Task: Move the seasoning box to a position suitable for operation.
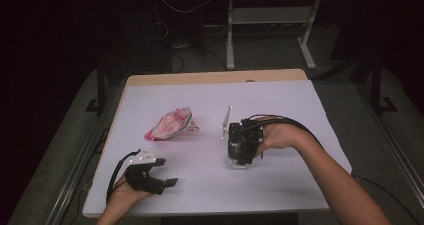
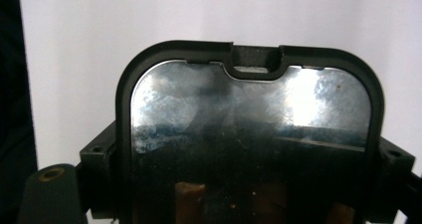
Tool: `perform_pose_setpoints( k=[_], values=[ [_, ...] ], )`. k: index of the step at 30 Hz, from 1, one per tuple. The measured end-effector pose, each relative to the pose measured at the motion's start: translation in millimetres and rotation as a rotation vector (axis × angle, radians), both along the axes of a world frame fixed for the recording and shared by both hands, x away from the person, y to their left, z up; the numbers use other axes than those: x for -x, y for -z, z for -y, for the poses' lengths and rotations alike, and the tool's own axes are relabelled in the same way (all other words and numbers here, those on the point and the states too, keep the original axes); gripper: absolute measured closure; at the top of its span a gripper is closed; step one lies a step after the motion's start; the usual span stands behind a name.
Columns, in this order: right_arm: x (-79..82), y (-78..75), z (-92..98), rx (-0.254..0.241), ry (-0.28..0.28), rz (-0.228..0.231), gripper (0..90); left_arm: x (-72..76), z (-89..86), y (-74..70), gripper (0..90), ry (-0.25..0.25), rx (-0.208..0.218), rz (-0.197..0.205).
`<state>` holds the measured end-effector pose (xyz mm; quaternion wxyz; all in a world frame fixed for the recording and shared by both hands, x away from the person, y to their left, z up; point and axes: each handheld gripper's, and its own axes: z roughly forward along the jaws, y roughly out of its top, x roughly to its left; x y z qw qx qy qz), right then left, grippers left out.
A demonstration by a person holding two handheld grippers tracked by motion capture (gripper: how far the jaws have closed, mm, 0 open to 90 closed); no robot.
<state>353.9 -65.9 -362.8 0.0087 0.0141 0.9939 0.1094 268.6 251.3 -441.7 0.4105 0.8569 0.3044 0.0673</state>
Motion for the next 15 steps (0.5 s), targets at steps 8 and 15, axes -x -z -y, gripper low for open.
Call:
perform_pose_setpoints(
  k=[8, 15],
  values=[
    [16.4, 9.9, -7.4, 0.021, -0.055, -0.02, 15.2, 0.7, 1.2, -0.2, 12.7, 0.0, 0.003, -0.003],
    [23.9, 14.8, -13.4, 0.042, -0.083, -0.031, 15.2, 0.3, 2.1, 1.2, 12.7, 0.003, 0.001, -0.008]
  ],
)
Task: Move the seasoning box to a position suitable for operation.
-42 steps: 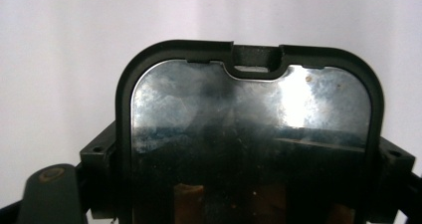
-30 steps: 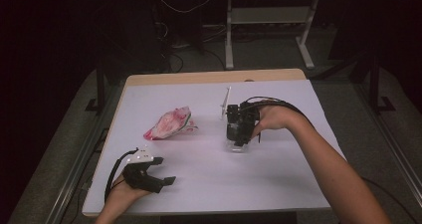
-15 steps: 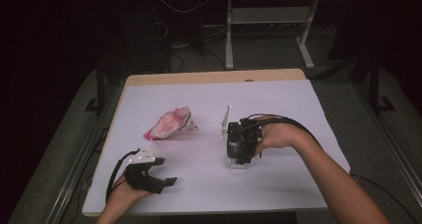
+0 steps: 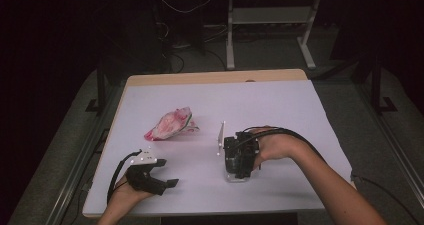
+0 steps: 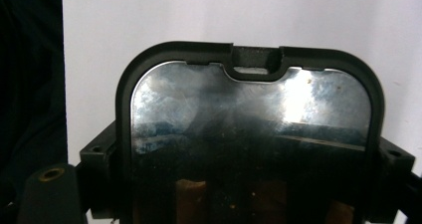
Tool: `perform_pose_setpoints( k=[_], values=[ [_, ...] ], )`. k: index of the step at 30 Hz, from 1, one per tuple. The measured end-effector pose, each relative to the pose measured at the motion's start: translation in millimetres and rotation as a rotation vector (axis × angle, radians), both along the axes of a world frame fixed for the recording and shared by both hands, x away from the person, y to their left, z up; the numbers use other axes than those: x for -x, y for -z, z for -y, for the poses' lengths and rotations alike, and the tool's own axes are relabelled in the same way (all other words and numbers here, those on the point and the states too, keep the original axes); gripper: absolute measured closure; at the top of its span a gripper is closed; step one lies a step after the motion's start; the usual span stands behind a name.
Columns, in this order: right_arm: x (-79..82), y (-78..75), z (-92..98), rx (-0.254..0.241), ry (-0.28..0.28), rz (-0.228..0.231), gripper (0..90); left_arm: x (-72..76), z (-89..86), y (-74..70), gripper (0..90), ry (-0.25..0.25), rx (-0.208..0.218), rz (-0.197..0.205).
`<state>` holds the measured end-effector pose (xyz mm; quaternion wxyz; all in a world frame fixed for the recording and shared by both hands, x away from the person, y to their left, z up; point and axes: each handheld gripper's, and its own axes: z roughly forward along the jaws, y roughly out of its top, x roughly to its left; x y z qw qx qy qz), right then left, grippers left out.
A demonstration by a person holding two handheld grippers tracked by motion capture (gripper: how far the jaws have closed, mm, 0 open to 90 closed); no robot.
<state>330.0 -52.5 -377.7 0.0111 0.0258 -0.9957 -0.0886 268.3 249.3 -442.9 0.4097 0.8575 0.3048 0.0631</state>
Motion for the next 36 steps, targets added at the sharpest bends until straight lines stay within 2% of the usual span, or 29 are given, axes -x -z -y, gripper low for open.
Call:
perform_pose_setpoints(
  k=[10, 11, 17, 20, 22, 25, 26, 27, 31, 33, 36],
  values=[
    [3.3, 1.1, -1.7, 0.005, -0.013, 0.017, 14.7, 0.8, 1.1, 0.9, 12.7, -0.003, 0.005, -0.009],
    [3.5, 1.1, -1.0, 0.008, 0.004, 0.003, 13.2, 1.0, 1.2, 0.9, 12.7, -0.002, 0.006, -0.01],
    [3.8, -0.5, 1.6, -0.006, 0.005, 0.018, 7.7, 0.5, 1.8, 1.4, 12.7, 0.001, 0.005, -0.01],
    [3.1, -8.0, 6.9, -0.046, 0.021, 0.008, 6.9, 0.2, 2.0, 1.4, 12.7, 0.008, -0.004, -0.009],
    [3.1, -9.4, 8.3, -0.053, 0.027, 0.008, 6.9, 0.3, 1.9, 1.2, 12.7, 0.01, -0.005, -0.003],
    [1.3, -18.4, 20.3, -0.109, 0.052, 0.012, 6.9, 0.1, 1.8, 1.2, 12.7, 0.007, -0.001, -0.004],
    [1.3, -18.4, 20.3, -0.109, 0.052, 0.012, 6.9, 0.1, 1.8, 1.0, 12.7, 0.008, -0.003, -0.004],
    [0.8, -22.6, 27.8, -0.137, 0.073, 0.011, 6.9, 0.0, 1.8, 1.0, 12.7, 0.01, -0.006, -0.004],
    [0.5, -28.3, 39.8, -0.173, 0.101, 0.019, 6.9, 0.0, 2.1, 1.0, 12.7, 0.01, -0.007, -0.006],
    [-0.2, -33.5, 51.5, -0.212, 0.128, 0.02, 6.9, 0.1, 2.3, 1.1, 12.7, 0.009, -0.006, -0.005],
    [-0.4, -36.0, 67.9, -0.246, 0.17, 0.025, 6.9, 0.3, 2.6, 0.8, 12.7, 0.009, -0.006, -0.006]
  ],
)
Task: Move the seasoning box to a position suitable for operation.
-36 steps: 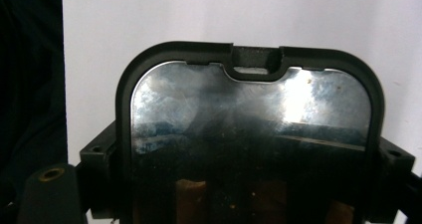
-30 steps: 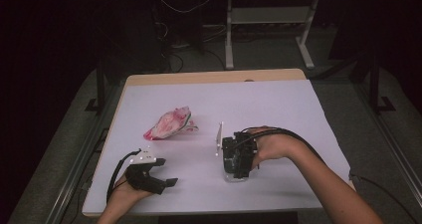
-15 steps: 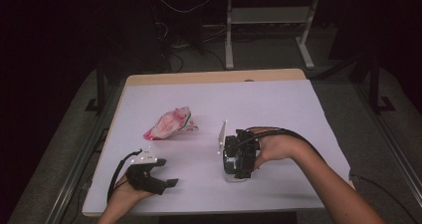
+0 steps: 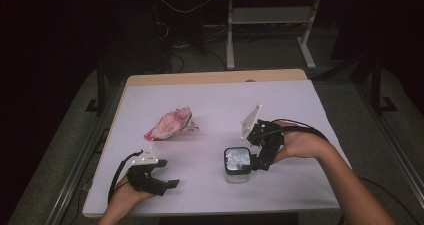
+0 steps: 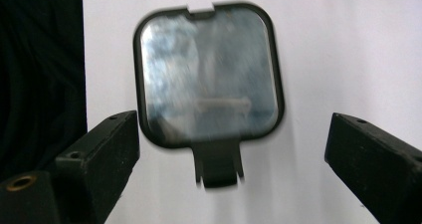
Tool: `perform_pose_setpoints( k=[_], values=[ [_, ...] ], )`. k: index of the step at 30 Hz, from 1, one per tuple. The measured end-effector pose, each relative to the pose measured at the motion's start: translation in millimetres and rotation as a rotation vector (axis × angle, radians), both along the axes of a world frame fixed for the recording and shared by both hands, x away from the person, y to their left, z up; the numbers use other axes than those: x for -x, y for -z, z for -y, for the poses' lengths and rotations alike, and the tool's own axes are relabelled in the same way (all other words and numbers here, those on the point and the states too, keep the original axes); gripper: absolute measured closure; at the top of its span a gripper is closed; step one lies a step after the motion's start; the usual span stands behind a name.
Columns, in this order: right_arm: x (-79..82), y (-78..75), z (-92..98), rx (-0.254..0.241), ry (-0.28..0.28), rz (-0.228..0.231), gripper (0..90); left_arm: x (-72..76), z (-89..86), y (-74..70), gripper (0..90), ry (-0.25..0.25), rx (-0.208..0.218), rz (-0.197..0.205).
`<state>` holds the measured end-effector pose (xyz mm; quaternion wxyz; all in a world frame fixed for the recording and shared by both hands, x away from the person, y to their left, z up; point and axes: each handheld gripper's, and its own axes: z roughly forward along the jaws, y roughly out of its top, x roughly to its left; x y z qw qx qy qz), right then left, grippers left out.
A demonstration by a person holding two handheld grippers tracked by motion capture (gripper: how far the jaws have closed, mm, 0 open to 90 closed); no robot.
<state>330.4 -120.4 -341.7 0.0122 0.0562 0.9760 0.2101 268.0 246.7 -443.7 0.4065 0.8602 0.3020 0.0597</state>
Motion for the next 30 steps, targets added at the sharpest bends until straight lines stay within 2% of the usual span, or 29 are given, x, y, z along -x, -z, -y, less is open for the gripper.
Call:
perform_pose_setpoints(
  k=[4, 5, 9, 10, 11, 13, 15, 16, 17, 18, 21, 22, 24, 25, 30],
  values=[
    [0.1, 0.1, 22.5, -0.053, 0.055, 0.012, 7.1, -0.1, 0.7, 0.3, 12.7, 0.0, 0.001, 0.0],
    [1.1, 0.7, 33.7, -0.085, 0.084, 0.021, 7.5, -0.1, 0.8, 0.4, 12.7, 0.0, 0.001, 0.001],
    [3.0, 1.9, 49.6, -0.136, 0.121, 0.029, 9.0, -0.2, 1.1, 0.1, 12.7, 0.001, 0.0, 0.003],
    [4.1, 2.5, 56.9, -0.165, 0.146, 0.034, 9.1, -0.2, 1.1, -0.1, 12.7, 0.001, -0.002, 0.002],
    [6.6, 3.7, 68.4, -0.217, 0.189, 0.046, 12.7, -0.2, 1.1, -0.1, 12.7, 0.003, -0.003, 0.003],
    [7.7, 4.5, 72.2, -0.233, 0.204, 0.047, 12.9, 0.1, 1.4, 0.1, 12.7, 0.003, -0.002, 0.003],
    [11.9, 7.7, 83.2, -0.285, 0.257, 0.055, 14.4, 0.3, 1.7, 0.3, 12.7, 0.003, 0.0, 0.005],
    [16.2, 12.5, 91.8, -0.339, 0.301, 0.06, 19.7, 0.4, 2.0, 0.2, 12.7, 0.002, 0.002, 0.003],
    [16.2, 12.5, 91.8, -0.339, 0.301, 0.06, 19.7, 0.5, 2.4, 0.5, 12.7, 0.0, 0.006, 0.006],
    [18.3, 16.0, 95.7, -0.362, 0.318, 0.057, 21.3, 1.2, 3.0, 0.6, 12.7, -0.006, 0.011, -0.002],
    [24.7, 29.0, 106.7, -0.426, 0.375, 0.06, 33.0, 1.8, 3.6, 0.2, 12.7, -0.001, 0.003, -0.004],
    [26.2, 34.1, 110.5, -0.451, 0.405, 0.074, 39.0, 1.7, 3.4, 0.1, 12.7, 0.005, -0.003, -0.003],
    [28.9, 43.6, 117.6, -0.48, 0.454, 0.071, 49.4, 2.5, 4.5, 0.3, 12.9, 0.001, 0.003, -0.007],
    [31.1, 47.5, 120.5, -0.491, 0.484, 0.088, 57.0, 2.6, 4.8, 0.5, 12.9, 0.001, 0.005, -0.008],
    [43.7, 65.2, 126.5, -0.554, 0.547, 0.124, 85.2, 1.8, 6.1, 0.6, 12.9, 0.012, 0.0, -0.002]
  ],
)
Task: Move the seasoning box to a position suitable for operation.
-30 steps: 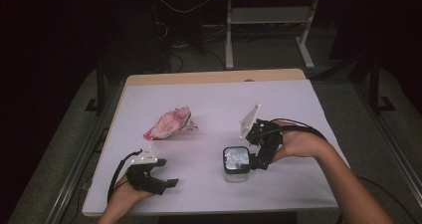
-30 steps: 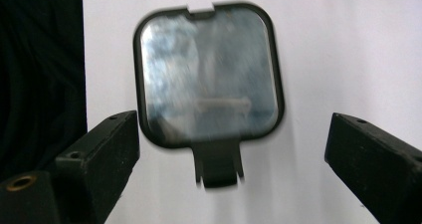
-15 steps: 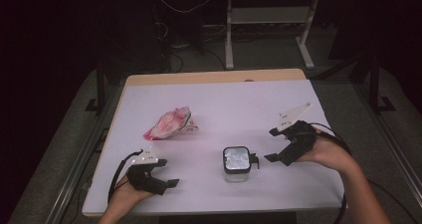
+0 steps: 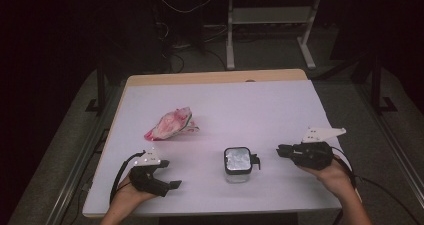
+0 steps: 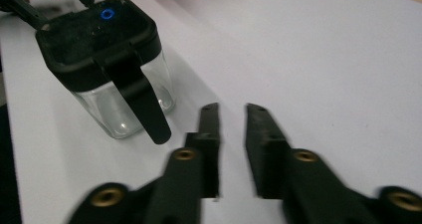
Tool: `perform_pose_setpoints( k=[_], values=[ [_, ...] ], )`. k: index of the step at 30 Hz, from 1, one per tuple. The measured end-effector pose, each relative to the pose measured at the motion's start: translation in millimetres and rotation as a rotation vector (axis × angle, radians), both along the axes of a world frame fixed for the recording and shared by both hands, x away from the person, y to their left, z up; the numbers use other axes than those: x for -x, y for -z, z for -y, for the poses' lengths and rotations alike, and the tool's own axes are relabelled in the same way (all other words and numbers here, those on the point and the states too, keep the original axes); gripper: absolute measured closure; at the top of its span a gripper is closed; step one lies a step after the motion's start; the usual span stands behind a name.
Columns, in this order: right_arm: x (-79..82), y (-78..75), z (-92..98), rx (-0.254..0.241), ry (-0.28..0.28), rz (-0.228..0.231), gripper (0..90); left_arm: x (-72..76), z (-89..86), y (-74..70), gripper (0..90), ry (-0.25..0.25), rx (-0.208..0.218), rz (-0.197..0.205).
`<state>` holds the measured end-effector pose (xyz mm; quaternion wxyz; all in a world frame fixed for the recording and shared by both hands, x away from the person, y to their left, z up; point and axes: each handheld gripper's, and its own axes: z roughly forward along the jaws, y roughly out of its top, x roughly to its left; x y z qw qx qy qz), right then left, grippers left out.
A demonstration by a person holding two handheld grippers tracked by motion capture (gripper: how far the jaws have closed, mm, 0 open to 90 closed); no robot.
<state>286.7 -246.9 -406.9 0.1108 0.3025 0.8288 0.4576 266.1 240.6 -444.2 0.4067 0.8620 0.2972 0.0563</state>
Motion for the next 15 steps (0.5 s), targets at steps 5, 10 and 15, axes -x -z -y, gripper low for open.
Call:
perform_pose_setpoints(
  k=[5, 10, 15],
  values=[
    [10.7, 16.7, -0.9, -0.023, 0.06, 0.012, 89.8, 1.0, 0.8, -0.9, 12.8, 0.001, 0.017, 0.006],
    [22.5, 23.8, -3.2, 0.016, 0.118, 0.029, 89.8, 0.7, 3.9, -2.6, 12.7, 0.01, 0.025, 0.011],
    [20.8, 26.4, 1.6, -0.026, 0.16, 0.024, 89.9, -0.8, 12.2, -7.6, 12.6, 0.036, 0.032, 0.028]
  ],
)
